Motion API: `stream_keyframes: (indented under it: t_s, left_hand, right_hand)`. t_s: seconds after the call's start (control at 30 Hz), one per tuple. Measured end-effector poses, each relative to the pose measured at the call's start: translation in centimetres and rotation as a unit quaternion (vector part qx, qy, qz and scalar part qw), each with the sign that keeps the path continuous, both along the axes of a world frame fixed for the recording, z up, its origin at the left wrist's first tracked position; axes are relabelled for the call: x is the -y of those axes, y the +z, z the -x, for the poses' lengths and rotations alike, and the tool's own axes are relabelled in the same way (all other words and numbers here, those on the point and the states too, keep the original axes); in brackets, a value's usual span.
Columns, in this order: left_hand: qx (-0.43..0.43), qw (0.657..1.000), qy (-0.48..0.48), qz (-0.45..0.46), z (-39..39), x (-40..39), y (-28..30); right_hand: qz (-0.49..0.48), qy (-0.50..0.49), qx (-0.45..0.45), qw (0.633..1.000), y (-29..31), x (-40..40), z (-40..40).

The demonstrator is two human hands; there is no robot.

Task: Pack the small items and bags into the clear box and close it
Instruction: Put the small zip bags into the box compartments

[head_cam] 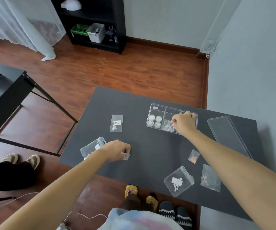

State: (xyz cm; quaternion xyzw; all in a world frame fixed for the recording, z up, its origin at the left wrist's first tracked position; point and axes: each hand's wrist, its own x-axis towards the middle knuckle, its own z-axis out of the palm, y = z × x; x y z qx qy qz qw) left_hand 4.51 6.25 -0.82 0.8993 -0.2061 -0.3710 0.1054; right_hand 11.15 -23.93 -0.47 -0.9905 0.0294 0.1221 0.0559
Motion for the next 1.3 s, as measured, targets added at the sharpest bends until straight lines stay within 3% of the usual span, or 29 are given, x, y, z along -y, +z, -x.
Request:
stream_keyframes:
  t_s: [0.23,0.63,0.9,1.3]
  left_hand:
    - [0.053,0.982,0.091,0.155,-1.0,2.6,1.5]
    - [0.083,0.939,0.188,0.275,-6.1,10.4,4.7]
    - [0.121,0.938,0.203,0.253,-9.1,15.7,4.8]
    - [0.127,0.974,0.136,0.131,-10.1,17.9,2.0]
  right_hand:
    - [0.035,0.034,-0.009,0.999,0.4,0.0,-0.2]
    - [-0.112,-0.008,0.136,0.984,2.8,2.9,3.7]
    - [-0.184,-0.097,0.192,0.959,2.3,5.5,10.6]
    - [-0.121,-0.17,0.017,0.978,-1.6,6.6,14.2]
